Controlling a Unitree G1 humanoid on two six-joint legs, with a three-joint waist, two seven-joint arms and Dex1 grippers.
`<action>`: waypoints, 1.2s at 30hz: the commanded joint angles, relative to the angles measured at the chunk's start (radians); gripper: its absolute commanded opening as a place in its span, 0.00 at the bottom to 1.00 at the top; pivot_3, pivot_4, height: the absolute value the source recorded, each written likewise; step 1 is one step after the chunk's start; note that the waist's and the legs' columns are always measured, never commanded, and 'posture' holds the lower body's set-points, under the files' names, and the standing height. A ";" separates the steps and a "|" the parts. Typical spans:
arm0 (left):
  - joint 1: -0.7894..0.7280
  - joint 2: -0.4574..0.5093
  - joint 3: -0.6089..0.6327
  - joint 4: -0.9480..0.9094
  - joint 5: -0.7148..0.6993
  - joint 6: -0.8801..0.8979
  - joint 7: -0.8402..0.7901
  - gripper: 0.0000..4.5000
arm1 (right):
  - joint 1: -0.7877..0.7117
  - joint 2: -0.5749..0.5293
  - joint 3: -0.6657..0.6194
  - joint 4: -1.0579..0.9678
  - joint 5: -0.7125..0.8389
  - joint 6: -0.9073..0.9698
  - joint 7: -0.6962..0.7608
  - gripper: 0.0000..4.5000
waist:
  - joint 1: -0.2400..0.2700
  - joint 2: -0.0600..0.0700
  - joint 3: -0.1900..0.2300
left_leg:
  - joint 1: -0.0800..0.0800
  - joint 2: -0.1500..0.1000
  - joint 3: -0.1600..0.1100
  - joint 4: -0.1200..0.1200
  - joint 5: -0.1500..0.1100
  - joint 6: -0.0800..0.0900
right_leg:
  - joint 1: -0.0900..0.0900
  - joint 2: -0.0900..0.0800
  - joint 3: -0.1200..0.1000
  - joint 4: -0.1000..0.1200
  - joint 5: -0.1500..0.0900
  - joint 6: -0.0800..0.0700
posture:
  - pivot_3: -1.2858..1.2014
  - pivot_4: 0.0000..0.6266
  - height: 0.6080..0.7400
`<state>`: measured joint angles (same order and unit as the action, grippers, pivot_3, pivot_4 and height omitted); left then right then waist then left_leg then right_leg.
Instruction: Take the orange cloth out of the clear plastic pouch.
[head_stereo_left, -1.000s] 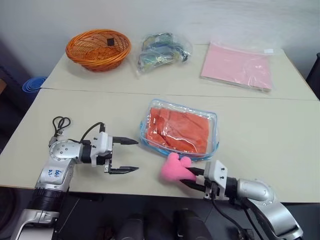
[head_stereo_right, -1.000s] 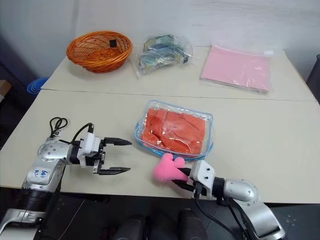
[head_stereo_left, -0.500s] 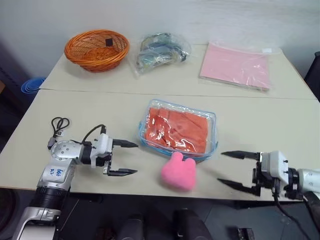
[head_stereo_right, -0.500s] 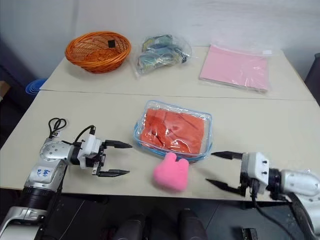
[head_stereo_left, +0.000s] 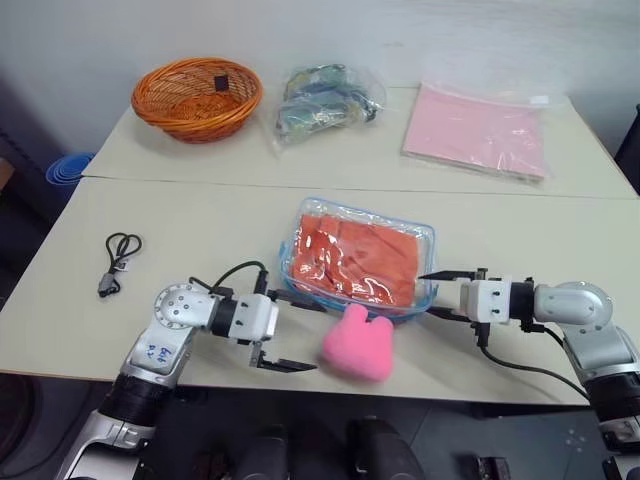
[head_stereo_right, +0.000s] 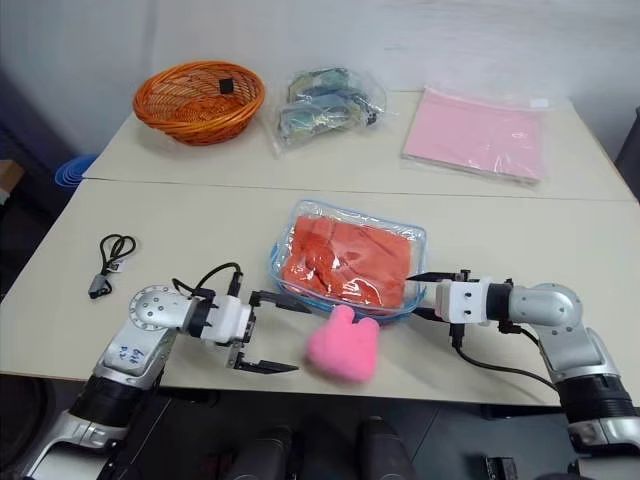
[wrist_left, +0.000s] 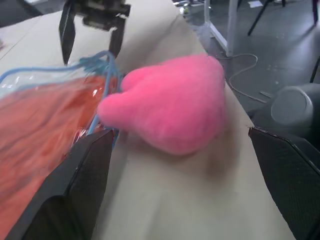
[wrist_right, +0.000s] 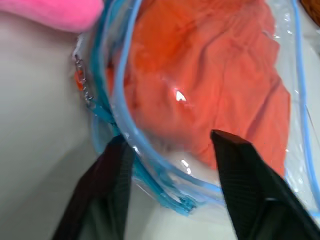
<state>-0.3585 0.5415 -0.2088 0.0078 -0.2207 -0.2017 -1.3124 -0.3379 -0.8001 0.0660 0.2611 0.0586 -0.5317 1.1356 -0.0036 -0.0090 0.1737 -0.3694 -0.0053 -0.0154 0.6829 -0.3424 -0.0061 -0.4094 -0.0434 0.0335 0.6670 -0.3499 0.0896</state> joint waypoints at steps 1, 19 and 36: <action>-0.048 -0.042 -0.049 0.039 0.043 -0.071 0.016 1.00 | -0.030 0.004 0.006 0.025 0.015 -0.035 0.005 0.27 | 0.000 0.000 0.000 | 0.000 0.000 0.000 0.000 0.000 0.000 | 0.000 0.000 0.000 0.000 0.000 0.000 | 0.52 0.24 1.00; -0.187 -0.175 -0.192 0.277 0.121 -0.253 0.001 0.46 | -0.021 -0.021 -0.010 0.066 0.049 -0.039 0.014 0.00 | 0.001 0.000 0.000 | 0.000 0.000 0.001 0.001 0.000 0.000 | 0.000 0.000 0.001 0.001 0.000 0.000 | 0.52 0.24 1.00; -0.096 0.135 0.091 0.214 -0.104 0.080 -0.052 0.02 | 0.016 -0.058 -0.033 0.095 0.088 -0.061 0.036 0.00 | -0.002 0.000 0.000 | 0.000 0.000 0.000 0.001 0.000 0.000 | 0.000 -0.001 0.000 0.001 0.000 0.000 | 0.52 0.24 1.00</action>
<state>-0.4625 0.6466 -0.1711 0.2141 -0.2929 -0.1483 -1.3563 -0.3321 -0.8278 0.0702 0.3566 0.1255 -0.5746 1.1664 -0.0052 -0.0089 0.1737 -0.3692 -0.0049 -0.0156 0.6840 -0.3421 -0.0063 -0.4093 -0.0440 0.0337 0.6679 -0.3499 0.0896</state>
